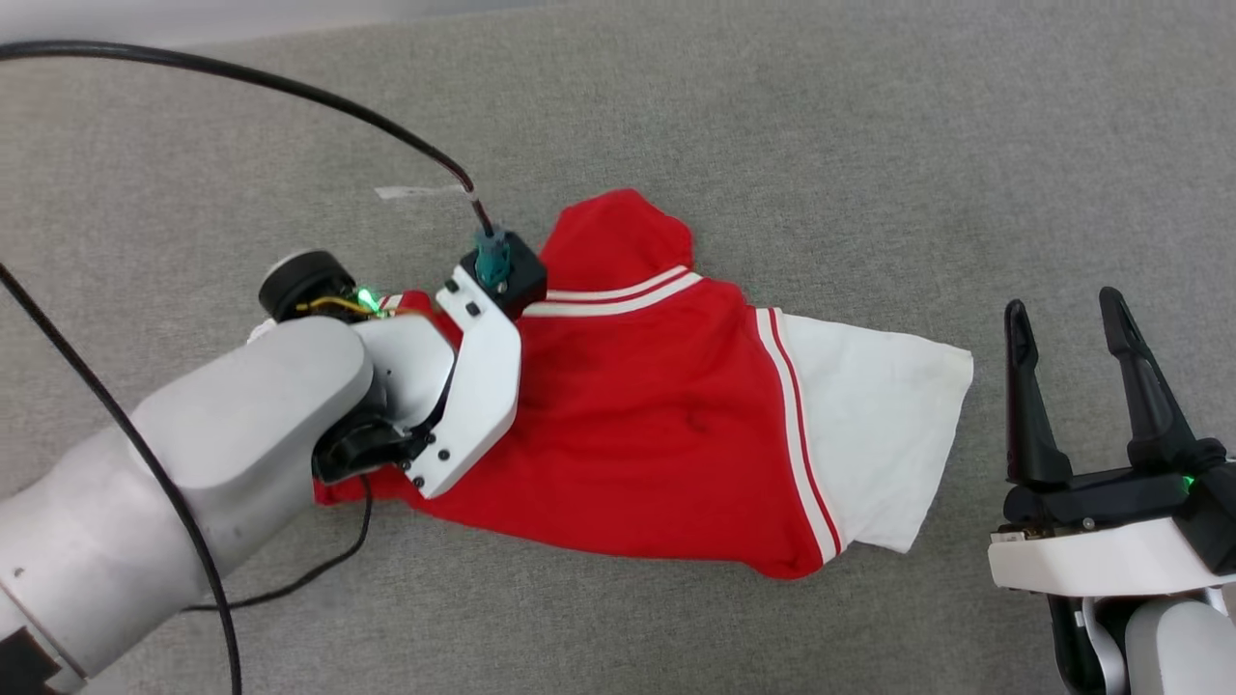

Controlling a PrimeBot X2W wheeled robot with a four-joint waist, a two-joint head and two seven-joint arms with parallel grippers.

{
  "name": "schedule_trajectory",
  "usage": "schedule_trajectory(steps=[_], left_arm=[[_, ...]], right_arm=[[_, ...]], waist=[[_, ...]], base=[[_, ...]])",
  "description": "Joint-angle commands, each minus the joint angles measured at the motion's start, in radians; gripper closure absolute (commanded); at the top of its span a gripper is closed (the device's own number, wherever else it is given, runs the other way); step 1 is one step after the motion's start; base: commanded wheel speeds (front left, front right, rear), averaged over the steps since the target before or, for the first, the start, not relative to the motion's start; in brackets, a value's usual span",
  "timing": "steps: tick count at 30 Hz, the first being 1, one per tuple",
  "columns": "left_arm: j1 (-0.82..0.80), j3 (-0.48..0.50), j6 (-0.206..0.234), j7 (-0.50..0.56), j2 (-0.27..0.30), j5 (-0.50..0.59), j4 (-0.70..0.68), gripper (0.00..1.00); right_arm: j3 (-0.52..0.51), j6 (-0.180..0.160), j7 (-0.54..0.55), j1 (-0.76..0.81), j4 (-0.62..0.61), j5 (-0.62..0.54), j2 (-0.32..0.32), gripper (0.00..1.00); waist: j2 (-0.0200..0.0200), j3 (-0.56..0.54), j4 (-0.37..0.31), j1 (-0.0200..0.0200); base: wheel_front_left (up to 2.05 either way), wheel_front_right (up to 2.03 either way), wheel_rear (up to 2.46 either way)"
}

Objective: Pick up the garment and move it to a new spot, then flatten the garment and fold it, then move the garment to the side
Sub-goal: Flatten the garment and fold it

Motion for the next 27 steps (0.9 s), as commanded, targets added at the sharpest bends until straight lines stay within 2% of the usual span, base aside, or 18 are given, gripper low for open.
schedule_trajectory(steps=[1,6,12,16,21,25,26,27], left_arm=[[-0.031,0.001,0.001,-0.028,0.003,-0.003,-0.020,1.00],[-0.059,0.001,0.001,-0.069,0.002,-0.005,-0.100,1.00],[-0.015,0.001,0.001,-0.074,-0.043,0.006,-0.170,1.00],[0.038,0.001,0.001,-0.022,-0.067,0.060,-0.162,1.00],[0.107,-0.003,0.001,0.026,-0.085,0.077,-0.138,1.00],[0.121,-0.007,0.001,0.008,-0.090,0.066,-0.121,1.00],[0.106,-0.005,0.001,-0.012,-0.088,0.073,-0.119,0.00],[0.091,-0.003,0.001,-0.035,-0.087,0.064,-0.117,0.00]], right_arm=[[-0.001,0.000,-0.002,0.006,0.002,-0.003,0.004,0.00],[-0.001,0.000,-0.002,0.012,0.000,0.001,0.005,0.00],[0.001,0.000,-0.002,0.003,-0.006,0.007,0.006,0.00],[0.002,0.000,-0.002,-0.009,-0.004,0.008,0.007,0.00],[-0.001,0.000,-0.002,-0.019,0.001,0.012,0.007,0.00],[-0.006,0.000,-0.002,-0.019,0.004,0.018,0.007,0.00],[-0.007,0.000,-0.002,-0.017,0.006,0.017,0.007,0.00],[-0.009,0.000,-0.002,-0.013,0.007,0.017,0.007,0.00]], waist=[[0.0000,-0.016,0.007,0.0000],[0.0000,-0.030,0.007,0.0000],[0.0000,-0.012,-0.006,0.0000],[0.0000,0.010,-0.019,0.0000],[0.0000,0.024,-0.027,0.0000],[0.0000,0.025,-0.023,0.0000],[0.0000,0.021,-0.019,0.0000],[0.0000,0.016,-0.015,0.0000]], base=[[0.00,0.00,0.00],[0.00,0.00,0.00],[0.00,0.00,0.00],[0.00,0.00,0.00],[0.00,0.00,0.00],[0.00,0.00,0.00],[0.00,0.00,0.00],[0.00,0.00,0.00]])
